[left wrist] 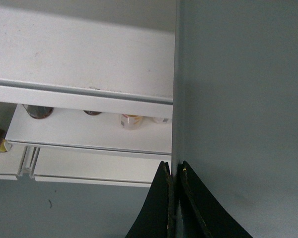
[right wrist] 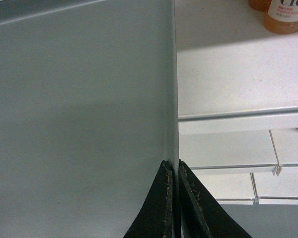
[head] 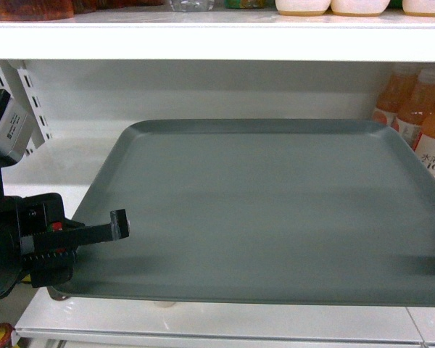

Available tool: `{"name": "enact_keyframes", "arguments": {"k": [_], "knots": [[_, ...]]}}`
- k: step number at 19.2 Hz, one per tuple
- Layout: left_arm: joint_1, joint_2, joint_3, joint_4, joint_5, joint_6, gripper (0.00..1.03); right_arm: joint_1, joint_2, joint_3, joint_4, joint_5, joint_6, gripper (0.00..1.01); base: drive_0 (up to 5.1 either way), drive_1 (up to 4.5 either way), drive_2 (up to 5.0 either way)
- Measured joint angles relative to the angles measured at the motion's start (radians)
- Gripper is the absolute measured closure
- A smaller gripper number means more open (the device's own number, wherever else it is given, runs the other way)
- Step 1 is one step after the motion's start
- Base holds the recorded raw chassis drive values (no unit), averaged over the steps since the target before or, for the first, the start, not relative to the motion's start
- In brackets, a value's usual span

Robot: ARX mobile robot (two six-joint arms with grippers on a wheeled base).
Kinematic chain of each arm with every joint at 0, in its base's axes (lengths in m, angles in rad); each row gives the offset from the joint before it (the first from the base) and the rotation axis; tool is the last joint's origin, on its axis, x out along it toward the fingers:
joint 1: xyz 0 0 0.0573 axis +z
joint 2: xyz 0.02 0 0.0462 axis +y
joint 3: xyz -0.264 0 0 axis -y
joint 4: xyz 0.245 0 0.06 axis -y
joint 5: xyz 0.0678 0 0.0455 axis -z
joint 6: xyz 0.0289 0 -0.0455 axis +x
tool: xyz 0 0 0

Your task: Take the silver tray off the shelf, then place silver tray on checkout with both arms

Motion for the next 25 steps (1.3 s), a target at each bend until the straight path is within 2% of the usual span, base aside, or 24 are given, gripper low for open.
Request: {"name": "enact_keyframes", "arguments": {"k": [25], "knots": [[0.000, 0.000, 0.000, -0.006, -0.002, -0.006, 1.00, 0.001, 0.005, 0.000, -0.001, -0.002, 0.003, 0.99, 0.0, -4.24, 4.3]]}}
